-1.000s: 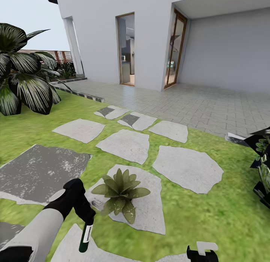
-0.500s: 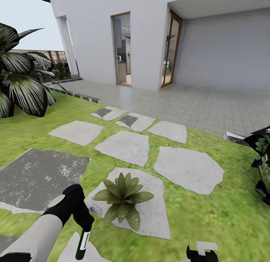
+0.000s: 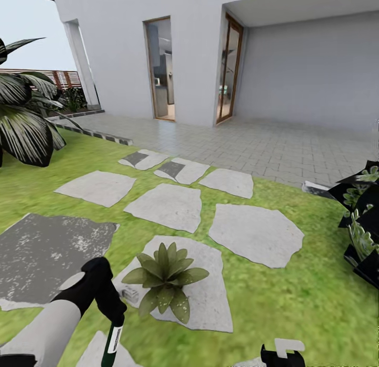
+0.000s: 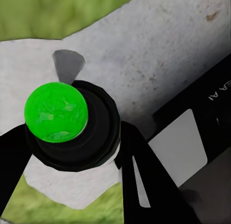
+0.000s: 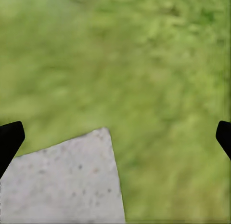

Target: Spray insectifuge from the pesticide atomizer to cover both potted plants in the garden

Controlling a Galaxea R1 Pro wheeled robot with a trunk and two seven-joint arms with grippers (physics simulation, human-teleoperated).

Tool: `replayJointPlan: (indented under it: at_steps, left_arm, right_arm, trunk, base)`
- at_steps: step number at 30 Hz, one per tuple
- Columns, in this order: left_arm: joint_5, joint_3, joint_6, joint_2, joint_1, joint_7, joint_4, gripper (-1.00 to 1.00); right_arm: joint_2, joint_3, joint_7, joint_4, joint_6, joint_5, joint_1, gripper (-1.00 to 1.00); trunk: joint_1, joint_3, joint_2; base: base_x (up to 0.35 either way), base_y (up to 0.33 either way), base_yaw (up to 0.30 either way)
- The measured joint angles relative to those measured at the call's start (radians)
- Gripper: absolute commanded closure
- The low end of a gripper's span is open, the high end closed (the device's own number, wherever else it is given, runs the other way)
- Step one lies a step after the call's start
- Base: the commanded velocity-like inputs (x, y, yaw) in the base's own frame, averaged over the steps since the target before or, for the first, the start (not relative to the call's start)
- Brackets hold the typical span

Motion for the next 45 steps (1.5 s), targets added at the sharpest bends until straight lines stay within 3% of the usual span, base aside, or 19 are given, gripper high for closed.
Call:
replayJointPlan:
  at_steps: [14,20,31,45]
  left_arm:
    - [-0.005,-0.001,0.0,-0.011,0.013,0.053,-0.002,1.0]
    - [-0.003,0.0,-0.001,-0.01,0.013,0.063,0.0,1.0]
    - [-0.003,0.003,0.002,-0.012,0.012,0.083,-0.002,1.0]
    - [-0.001,0.0,0.014,-0.014,-0.056,0.073,-0.023,1.0]
  right_arm:
    - [-0.001,-0.001,0.004,0.001,0.001,0.004,0.0,-1.0]
    - [0.0,-0.001,0.003,-0.001,0.001,-0.003,0.0,-1.0]
    - [0.0,-0.001,0.002,0.0,0.001,-0.003,0.0,-1.0]
    - [0.0,-0.001,0.0,-0.001,0.001,-0.001,0.0,-1.0]
  trunk:
    - [0.0,0.0,0.0]
    - [0.0,0.0,0.0]
    - [0.001,0.0,0.0]
    - [0.0,0.0,0.0]
  base:
    - [0.055,0.233,-0.007]
    - [-0.003,0.019,-0.247]
    - [-0.291,0.103,-0.219]
    - [-0.128,0.098,-0.171]
